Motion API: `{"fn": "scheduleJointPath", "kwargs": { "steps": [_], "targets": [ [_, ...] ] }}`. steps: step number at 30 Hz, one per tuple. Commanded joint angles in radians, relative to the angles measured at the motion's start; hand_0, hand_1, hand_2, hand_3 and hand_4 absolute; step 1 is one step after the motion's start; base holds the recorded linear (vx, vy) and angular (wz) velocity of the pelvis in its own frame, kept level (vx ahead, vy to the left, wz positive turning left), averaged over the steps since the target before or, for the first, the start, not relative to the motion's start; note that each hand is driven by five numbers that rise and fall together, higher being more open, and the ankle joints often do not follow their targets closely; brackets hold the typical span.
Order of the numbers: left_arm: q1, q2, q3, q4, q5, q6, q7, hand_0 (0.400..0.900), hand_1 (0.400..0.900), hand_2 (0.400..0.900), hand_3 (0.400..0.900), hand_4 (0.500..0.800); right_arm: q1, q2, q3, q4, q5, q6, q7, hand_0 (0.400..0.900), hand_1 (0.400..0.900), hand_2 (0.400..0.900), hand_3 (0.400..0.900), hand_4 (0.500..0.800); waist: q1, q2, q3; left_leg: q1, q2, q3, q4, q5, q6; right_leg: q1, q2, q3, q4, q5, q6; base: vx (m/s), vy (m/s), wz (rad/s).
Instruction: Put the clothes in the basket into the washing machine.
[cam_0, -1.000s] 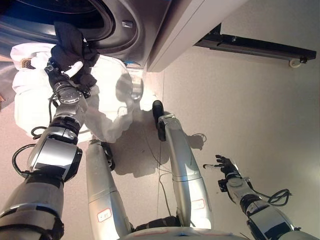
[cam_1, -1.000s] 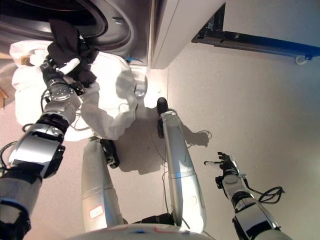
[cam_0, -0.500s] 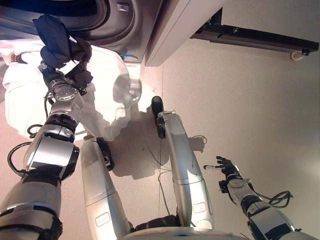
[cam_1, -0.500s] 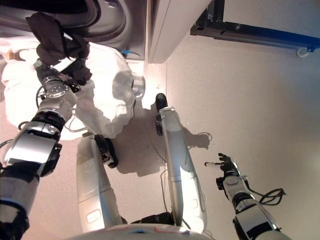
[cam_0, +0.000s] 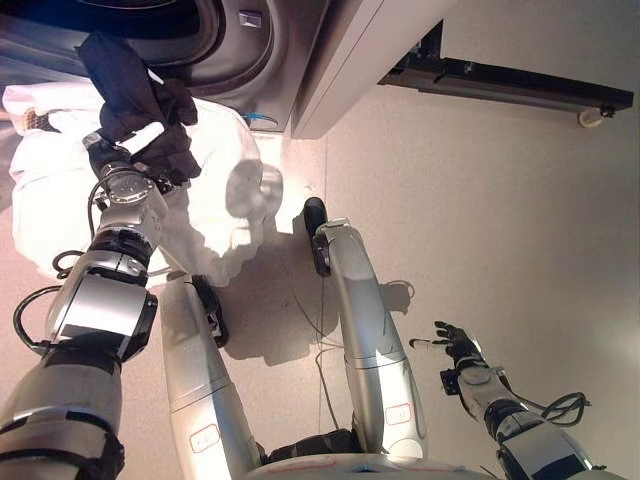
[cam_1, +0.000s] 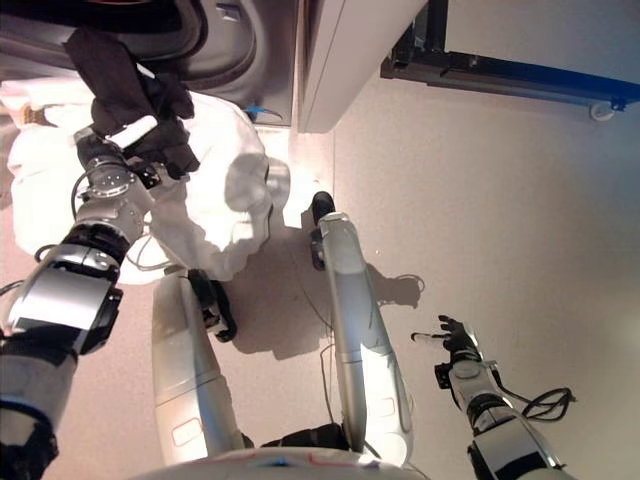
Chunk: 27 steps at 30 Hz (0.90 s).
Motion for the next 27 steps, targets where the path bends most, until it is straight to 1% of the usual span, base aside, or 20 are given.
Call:
{"fn": "scheduleJointPath", "kwargs": {
  "steps": [1,3,6,8,10,16,18,21,23,27],
  "targets": [
    [0.013,-0.007,-0.013,-0.035,-0.032,-0.061,-0.007,0.400,0.400,0.400,0.400,0.500,0.124,-0.082,-0.008,0.031,-0.008,0.012,-0.015,0.900,0.900,0.900,0.900,0.800,-0.017,0.014,-0.038,0.057,-0.013,0.033,-0.115,0.154,0.095,0.174,-0.035,0.014,-0.066,-0.080,-0.009,0.00,0.042,0.04],
    [0.028,-0.020,-0.005,-0.037,-0.048,-0.066,-0.019,0.400,0.400,0.400,0.400,0.500,0.118,-0.082,-0.008,0.032,-0.016,0.010,-0.016,0.900,0.900,0.900,0.900,0.800,-0.015,0.020,-0.043,0.074,-0.014,0.037,-0.136,0.165,0.089,0.191,-0.039,0.015,-0.080,-0.079,-0.009,-0.01,0.043,0.07],
    [0.059,-0.050,0.008,-0.047,-0.092,-0.095,-0.038,0.400,0.400,0.400,0.400,0.500,0.103,-0.081,-0.001,0.033,-0.026,0.006,-0.024,0.900,0.900,0.900,0.900,0.800,-0.010,0.034,-0.052,0.105,-0.017,0.045,-0.184,0.183,0.076,0.225,-0.048,0.016,-0.112,-0.072,-0.008,-0.02,0.044,0.08],
    [0.083,-0.069,0.020,-0.060,-0.110,-0.124,-0.052,0.400,0.400,0.400,0.400,0.500,0.096,-0.080,0.001,0.033,-0.034,0.004,-0.027,0.900,0.900,0.900,0.900,0.800,-0.006,0.044,-0.058,0.129,-0.020,0.050,-0.219,0.193,0.070,0.246,-0.055,0.012,-0.133,-0.067,-0.008,-0.02,0.047,0.11],
    [0.101,-0.086,0.030,-0.089,-0.134,-0.142,-0.054,0.400,0.400,0.400,0.400,0.500,0.090,-0.078,0.002,0.033,-0.041,0.008,-0.032,0.900,0.900,0.900,0.900,0.800,-0.002,0.054,-0.063,0.153,-0.022,0.055,-0.255,0.206,0.064,0.270,-0.064,0.007,-0.157,-0.061,-0.007,-0.01,0.034,0.13],
    [0.153,-0.118,0.051,-0.197,-0.186,-0.184,-0.022,0.400,0.400,0.400,0.400,0.500,0.093,-0.075,-0.010,0.043,-0.055,0.027,-0.035,0.900,0.900,0.900,0.900,0.800,0.014,0.075,-0.092,0.248,-0.028,0.081,-0.377,0.225,0.051,0.378,-0.099,-0.016,-0.253,-0.052,-0.010,0.03,0.006,0.13],
    [0.172,-0.123,0.061,-0.230,-0.176,-0.195,-0.015,0.400,0.400,0.400,0.400,0.500,0.100,-0.072,-0.014,0.049,-0.058,0.031,-0.036,0.900,0.900,0.900,0.900,0.800,0.019,0.079,-0.101,0.277,-0.030,0.086,-0.407,0.233,0.049,0.411,-0.105,-0.021,-0.276,-0.052,-0.011,0.08,-0.010,0.12],
    [0.189,-0.127,0.062,-0.273,-0.163,-0.206,0.015,0.400,0.400,0.400,0.400,0.500,0.111,-0.072,-0.018,0.053,-0.062,0.034,-0.038,0.900,0.900,0.900,0.900,0.800,0.025,0.082,-0.114,0.312,-0.033,0.090,-0.439,0.239,0.046,0.444,-0.117,-0.028,-0.298,-0.051,-0.012,0.08,-0.002,0.10],
    [0.200,-0.122,0.069,-0.316,-0.148,-0.217,0.040,0.400,0.400,0.400,0.400,0.500,0.125,-0.073,-0.026,0.055,-0.070,0.034,-0.042,0.900,0.900,0.900,0.900,0.800,0.028,0.084,-0.129,0.336,-0.033,0.091,-0.456,0.246,0.041,0.465,-0.124,-0.032,-0.308,-0.053,-0.014,0.10,0.013,0.07],
    [0.204,-0.108,0.074,-0.384,-0.114,-0.220,0.079,0.400,0.400,0.400,0.400,0.500,0.136,-0.076,-0.034,0.058,-0.076,0.040,-0.041,0.900,0.900,0.900,0.900,0.800,0.032,0.088,-0.141,0.349,-0.031,0.089,-0.452,0.238,0.041,0.478,-0.132,-0.034,-0.304,-0.060,-0.014,0.06,0.019,0.02]
  ]
}}
